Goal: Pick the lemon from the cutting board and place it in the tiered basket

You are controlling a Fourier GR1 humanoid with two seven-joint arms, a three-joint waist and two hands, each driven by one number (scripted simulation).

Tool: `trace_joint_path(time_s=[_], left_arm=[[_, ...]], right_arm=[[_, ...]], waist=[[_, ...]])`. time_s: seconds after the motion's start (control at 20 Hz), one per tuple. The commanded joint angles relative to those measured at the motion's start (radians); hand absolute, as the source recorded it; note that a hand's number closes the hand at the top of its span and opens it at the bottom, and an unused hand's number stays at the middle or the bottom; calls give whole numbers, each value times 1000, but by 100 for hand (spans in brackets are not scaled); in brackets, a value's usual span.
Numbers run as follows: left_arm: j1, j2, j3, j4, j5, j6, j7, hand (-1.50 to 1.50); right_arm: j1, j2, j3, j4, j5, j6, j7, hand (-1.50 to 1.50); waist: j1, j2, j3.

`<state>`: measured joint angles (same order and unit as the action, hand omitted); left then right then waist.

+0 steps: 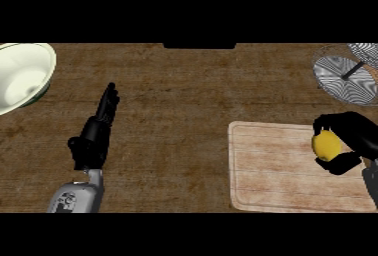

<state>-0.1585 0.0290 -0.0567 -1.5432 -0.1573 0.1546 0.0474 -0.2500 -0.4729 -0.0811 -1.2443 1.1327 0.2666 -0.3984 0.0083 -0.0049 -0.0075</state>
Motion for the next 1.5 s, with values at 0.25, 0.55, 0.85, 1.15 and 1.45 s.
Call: trace_joint_path(time_s=[0.25,0.55,0.85,1.15,1.45], left_arm=[[54,-15,-35,-42,-37,39,-25,0],[11,-11,-28,-46,-33,25,40,0],[-1,-3,0,-7,-21,24,6,0],[14,6,1,15,-12,3,-36,0],[-54,27,51,32,19,-14,0,0]], right_arm=[[25,-134,14,52,150,-53,7,150],[76,-152,-102,-155,73,-4,65,150],[-37,-228,-258,-315,-66,191,113,150],[-160,-327,-423,-388,-231,412,151,150],[-317,-473,-479,-192,-283,501,147,150]], waist=[[-4,5,8],[-15,2,7],[-23,0,6],[-18,2,6],[-4,7,7]])
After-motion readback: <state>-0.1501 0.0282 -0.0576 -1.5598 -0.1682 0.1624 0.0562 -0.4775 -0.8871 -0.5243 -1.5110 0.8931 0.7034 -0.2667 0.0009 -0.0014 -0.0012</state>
